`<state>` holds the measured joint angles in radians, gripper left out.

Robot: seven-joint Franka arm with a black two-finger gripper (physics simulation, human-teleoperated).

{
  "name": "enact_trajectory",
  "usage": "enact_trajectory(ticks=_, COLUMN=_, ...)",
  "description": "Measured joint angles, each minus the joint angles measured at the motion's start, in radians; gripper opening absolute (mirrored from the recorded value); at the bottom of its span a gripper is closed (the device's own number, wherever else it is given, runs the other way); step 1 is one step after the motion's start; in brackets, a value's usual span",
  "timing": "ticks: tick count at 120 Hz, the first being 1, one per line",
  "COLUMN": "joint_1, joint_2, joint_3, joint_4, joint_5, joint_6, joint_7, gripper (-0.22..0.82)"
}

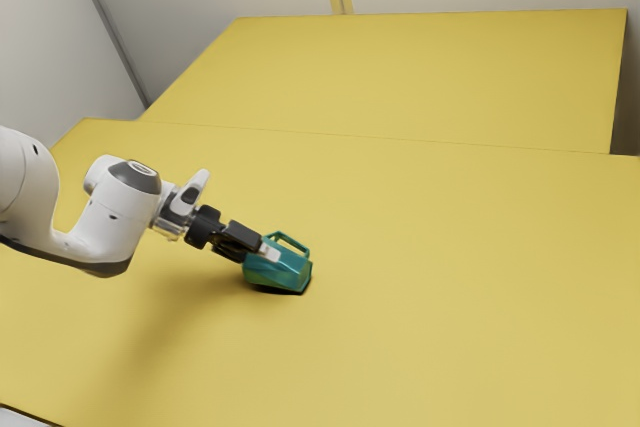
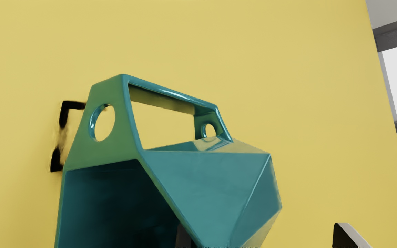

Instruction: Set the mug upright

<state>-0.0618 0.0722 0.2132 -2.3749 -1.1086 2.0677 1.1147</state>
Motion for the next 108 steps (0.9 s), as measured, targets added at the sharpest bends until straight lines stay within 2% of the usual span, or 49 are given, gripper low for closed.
enact_trajectory(ticks=26, joint_1=0.001, joint_2=-0.004, joint_3=0.000, joint_4=0.001, joint_5=-0.003, joint_6=0.005, joint_7=0.013, gripper=0.05)
enact_trajectory(ticks=41, joint_1=-0.001, joint_2=-0.010, joint_3=0.000, joint_4=0.004, joint_5=-0.003, joint_6=0.007, joint_7=0.017, gripper=-0.06)
enact_trajectory(ticks=63, joint_1=-0.013, joint_2=-0.043, joint_3=0.000, joint_4=0.009, joint_5=0.000, joint_6=0.006, joint_7=0.020, gripper=-0.14)
enact_trajectory(ticks=92, joint_1=-0.032, joint_2=-0.113, joint_3=-0.004, joint_4=0.016, joint_5=0.044, joint_6=0.001, joint_7=0.018, gripper=-0.17)
enact_trajectory(ticks=108, joint_1=0.004, joint_2=-0.144, joint_3=-0.033, joint_4=0.036, joint_5=0.117, joint_6=-0.003, joint_7=-0.001, gripper=-0.17)
